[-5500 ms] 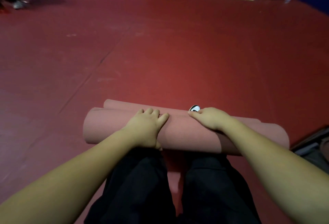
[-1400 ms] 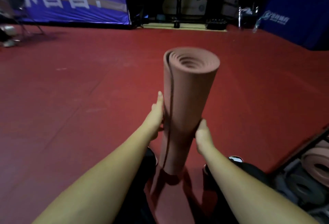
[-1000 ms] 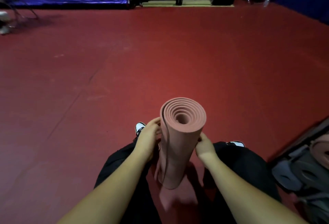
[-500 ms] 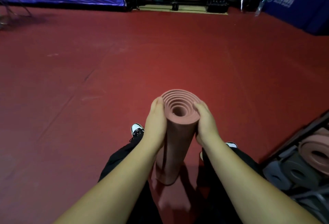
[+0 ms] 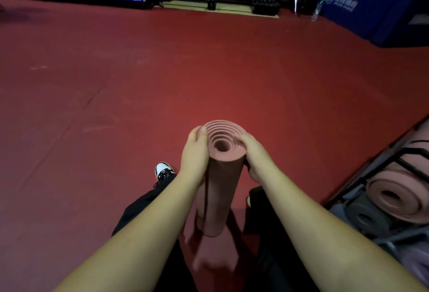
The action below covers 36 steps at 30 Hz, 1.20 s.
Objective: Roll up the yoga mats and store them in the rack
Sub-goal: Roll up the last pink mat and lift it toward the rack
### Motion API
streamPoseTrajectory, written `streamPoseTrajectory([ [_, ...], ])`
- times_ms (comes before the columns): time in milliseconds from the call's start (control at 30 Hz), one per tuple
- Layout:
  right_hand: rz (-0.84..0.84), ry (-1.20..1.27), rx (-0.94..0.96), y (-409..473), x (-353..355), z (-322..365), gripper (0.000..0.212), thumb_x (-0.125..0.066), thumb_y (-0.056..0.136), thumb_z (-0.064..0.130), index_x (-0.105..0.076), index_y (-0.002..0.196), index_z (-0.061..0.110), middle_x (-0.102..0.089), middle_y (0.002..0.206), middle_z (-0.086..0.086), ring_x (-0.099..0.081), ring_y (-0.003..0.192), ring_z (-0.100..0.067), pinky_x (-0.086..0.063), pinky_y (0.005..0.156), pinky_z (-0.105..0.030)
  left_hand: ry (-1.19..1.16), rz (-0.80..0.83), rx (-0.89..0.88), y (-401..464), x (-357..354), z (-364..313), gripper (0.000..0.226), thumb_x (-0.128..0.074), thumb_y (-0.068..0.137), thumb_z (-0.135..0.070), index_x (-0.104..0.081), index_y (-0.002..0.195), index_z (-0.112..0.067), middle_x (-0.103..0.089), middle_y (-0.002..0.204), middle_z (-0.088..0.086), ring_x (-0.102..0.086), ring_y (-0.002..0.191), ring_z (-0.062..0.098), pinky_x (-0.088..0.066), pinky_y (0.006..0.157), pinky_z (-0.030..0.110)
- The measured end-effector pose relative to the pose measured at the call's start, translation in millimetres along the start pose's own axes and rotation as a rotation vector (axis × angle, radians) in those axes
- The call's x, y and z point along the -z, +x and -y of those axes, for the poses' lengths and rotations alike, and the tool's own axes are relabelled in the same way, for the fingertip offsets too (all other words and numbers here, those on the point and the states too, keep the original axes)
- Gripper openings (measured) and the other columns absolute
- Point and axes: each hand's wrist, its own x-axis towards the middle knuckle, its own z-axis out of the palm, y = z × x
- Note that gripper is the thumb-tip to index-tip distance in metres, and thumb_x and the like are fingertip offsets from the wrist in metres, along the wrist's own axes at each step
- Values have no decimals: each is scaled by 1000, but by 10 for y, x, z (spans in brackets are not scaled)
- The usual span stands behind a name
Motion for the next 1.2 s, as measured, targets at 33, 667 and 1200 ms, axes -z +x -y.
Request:
streamPoseTrajectory([
  [33, 11, 4, -3, -20, -2, 51, 20, -63, 90, 35, -69, 107, 25, -72, 111, 3, -64, 113, -20, -47, 95, -35, 2, 5, -19, -32, -4, -34, 41, -46, 102, -43, -50, 139, -26, -59, 131, -3, -54, 122, 17, -39, 94, 29],
  [667, 11, -281, 149, -5, 136, 356, 27, -64, 89, 50, -68, 102, 26, -74, 100, 11, -67, 95, -8, -51, 81, -30, 189, 25, -219, 116, 147, -223, 52, -59, 96, -37, -43, 145, -30, -54, 128, -13, -51, 119, 5, -35, 94, 18],
  [1200, -148, -605, 30, 45, 244, 38, 42, -70, 75, 51, -60, 113, 35, -72, 103, 9, -65, 100, -14, -50, 95, -36, 98, 223, -138, 264, -31, 251, 43, -51, 101, -35, -44, 143, -28, -58, 135, -3, -53, 123, 17, -40, 103, 33],
])
